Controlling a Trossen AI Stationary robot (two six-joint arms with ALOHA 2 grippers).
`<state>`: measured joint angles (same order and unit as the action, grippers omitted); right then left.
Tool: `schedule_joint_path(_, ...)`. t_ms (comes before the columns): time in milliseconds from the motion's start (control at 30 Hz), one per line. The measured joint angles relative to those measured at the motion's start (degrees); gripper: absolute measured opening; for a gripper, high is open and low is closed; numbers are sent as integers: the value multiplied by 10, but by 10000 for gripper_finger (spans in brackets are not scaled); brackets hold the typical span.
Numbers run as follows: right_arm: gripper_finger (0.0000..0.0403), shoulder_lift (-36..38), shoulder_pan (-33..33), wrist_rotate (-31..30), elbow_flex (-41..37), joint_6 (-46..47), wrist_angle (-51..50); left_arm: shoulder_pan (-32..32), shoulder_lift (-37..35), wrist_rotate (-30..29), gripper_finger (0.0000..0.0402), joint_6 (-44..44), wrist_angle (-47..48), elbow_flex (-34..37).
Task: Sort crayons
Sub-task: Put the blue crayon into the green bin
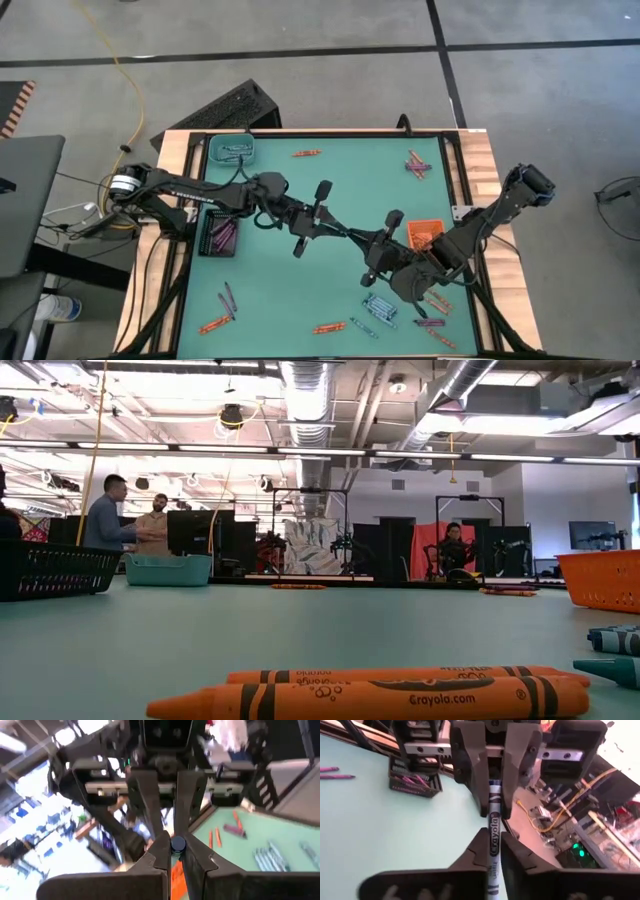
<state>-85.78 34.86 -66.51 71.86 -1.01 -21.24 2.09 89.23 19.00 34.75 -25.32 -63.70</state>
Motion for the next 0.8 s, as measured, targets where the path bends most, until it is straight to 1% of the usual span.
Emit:
schedule_joint_path(100,93,0,-11,-6,0,70,-66,-13,-9,-35,6,12,76,1)
schedule_joint_path(167,122,1,-19,6,1,139,-129,-26,-18,-84,6,30,136,1)
schedule_joint_path(300,174,-3,-35,64,1,295,-271,-70,-53,-175,6,58,259,1)
schedule_joint_path(400,198,-14,-40,97,-1,382,-351,-119,-75,-248,6,87,347,1)
schedule_joint_path(467,205,-24,-39,113,-14,412,-360,-165,-89,-287,6,109,408,1)
schedule_joint_path(500,206,-28,-38,127,-24,423,-359,-194,-94,-295,6,114,429,1)
schedule_joint_path(667,199,-57,-23,200,-61,478,-351,-337,-93,-299,6,132,529,0)
schedule_joint_path(800,186,-74,4,230,-69,529,-356,-421,-85,-300,6,152,568,0)
